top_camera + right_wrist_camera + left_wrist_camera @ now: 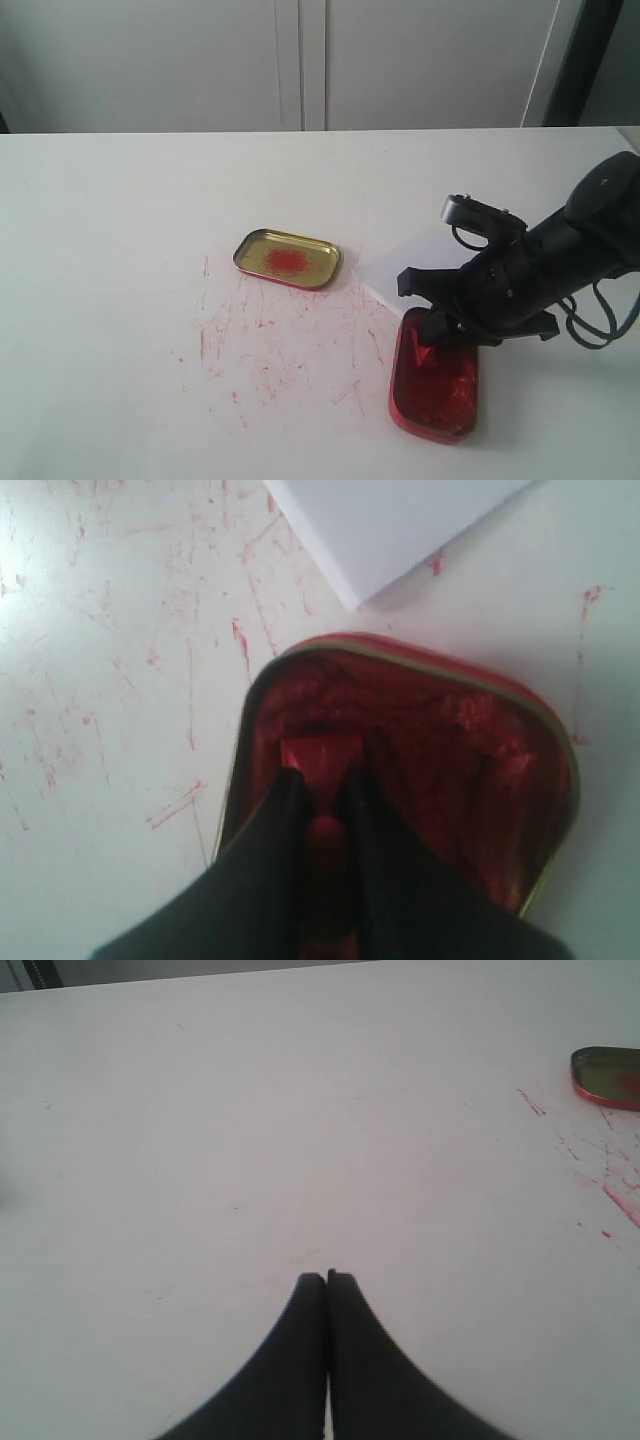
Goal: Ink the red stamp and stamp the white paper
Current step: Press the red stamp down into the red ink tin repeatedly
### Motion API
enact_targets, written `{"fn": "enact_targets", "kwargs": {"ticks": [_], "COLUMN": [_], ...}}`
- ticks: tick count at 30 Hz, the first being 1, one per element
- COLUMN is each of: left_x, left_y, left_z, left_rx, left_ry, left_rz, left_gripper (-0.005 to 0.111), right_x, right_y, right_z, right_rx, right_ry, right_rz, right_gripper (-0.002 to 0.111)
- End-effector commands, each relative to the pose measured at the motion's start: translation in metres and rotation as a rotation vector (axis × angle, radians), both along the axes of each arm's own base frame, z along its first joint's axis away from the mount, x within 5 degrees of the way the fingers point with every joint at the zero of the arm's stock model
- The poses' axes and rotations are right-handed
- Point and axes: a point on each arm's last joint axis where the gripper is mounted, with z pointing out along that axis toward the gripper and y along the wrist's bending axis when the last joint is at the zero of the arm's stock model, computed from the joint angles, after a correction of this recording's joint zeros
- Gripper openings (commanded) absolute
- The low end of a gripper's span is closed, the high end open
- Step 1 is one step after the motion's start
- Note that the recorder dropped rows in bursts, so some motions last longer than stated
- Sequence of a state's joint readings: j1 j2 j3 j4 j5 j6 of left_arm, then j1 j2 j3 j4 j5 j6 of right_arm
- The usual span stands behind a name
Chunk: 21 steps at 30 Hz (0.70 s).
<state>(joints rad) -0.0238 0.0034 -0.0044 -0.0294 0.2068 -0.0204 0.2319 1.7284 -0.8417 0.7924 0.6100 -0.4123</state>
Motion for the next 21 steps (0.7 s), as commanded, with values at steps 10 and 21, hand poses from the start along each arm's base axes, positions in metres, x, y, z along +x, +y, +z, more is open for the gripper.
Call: {"fn": "enact_targets", "kwargs": {"ticks": [10, 21], "left_x": [0.0, 0.0], "left_y": [0.0001, 0.0001], "left_z": [-0.0009, -0.0009], "left_rx": [-0.002, -0.002], "left_ry": [-0.003, -0.003], "left_rz": [0.003, 0.003], "left_gripper": [0.0, 0.0], "right_x": [0.0006, 0.0032], "right_y": [-0.0005, 0.0004], "right_z": [-0.0007, 0.0024], "right_rx": [-0.004, -0.001], "right_ry": [-0.012, -0.02], "right_rz": [0.06, 0.067], "right_gripper": [0.0, 0.0]}}
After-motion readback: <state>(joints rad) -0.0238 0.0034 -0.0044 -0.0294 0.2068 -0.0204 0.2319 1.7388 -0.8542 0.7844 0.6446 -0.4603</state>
